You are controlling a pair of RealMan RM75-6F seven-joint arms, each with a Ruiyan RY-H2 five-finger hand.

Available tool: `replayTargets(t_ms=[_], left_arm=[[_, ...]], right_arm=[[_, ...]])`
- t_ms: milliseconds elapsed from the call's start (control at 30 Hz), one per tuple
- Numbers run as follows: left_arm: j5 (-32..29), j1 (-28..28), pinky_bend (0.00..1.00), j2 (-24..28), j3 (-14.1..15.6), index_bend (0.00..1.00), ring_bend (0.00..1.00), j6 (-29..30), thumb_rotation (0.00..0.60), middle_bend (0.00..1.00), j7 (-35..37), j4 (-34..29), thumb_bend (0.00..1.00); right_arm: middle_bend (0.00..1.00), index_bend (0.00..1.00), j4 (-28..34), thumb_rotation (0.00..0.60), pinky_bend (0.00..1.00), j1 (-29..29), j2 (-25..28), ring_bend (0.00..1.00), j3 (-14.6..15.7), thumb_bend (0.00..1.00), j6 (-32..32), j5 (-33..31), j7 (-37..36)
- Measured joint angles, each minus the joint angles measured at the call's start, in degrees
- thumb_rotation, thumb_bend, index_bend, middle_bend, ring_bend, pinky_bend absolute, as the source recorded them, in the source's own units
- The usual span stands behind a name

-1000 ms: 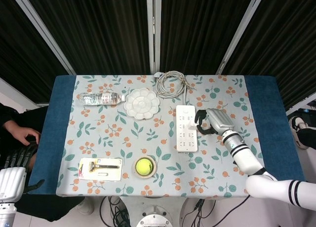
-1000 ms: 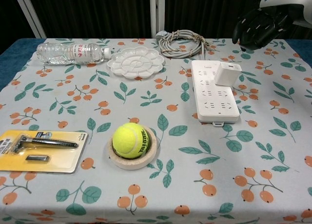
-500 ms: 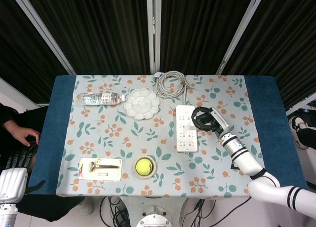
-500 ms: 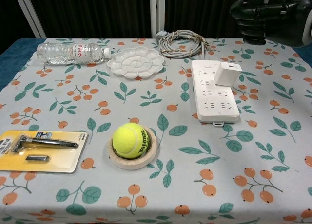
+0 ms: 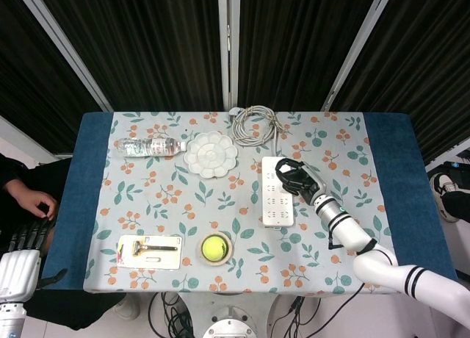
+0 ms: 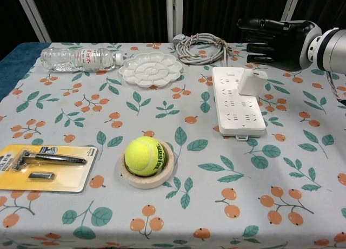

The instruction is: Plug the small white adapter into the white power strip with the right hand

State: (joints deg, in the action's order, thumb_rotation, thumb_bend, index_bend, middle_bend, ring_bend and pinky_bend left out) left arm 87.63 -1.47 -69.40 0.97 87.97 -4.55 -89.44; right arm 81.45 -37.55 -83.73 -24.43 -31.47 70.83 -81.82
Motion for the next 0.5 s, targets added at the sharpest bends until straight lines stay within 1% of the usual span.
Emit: replayTargets(t_ms=[200, 500], left_arm=[[-0.2, 0.2, 0.0, 0.0, -0.1, 0.06, 0.0, -0.4, 0.6, 0.0, 0.0, 0.0, 0.08], [-0.5, 0.2, 0.0, -0.2, -0.1, 0.06, 0.0, -0.5, 0.6, 0.0, 0.3, 0.3, 0.08]], right_arm=[[1.0, 1.0, -3.3, 0.6, 1.0, -0.9, -2.2, 1.0, 0.1, 0.74, 1.4, 1.6, -1.6], [1.0, 1.0, -5.1, 0.6, 1.0, -2.0, -3.9, 1.0, 0.4, 0.74, 1.6, 2.2, -1.2]])
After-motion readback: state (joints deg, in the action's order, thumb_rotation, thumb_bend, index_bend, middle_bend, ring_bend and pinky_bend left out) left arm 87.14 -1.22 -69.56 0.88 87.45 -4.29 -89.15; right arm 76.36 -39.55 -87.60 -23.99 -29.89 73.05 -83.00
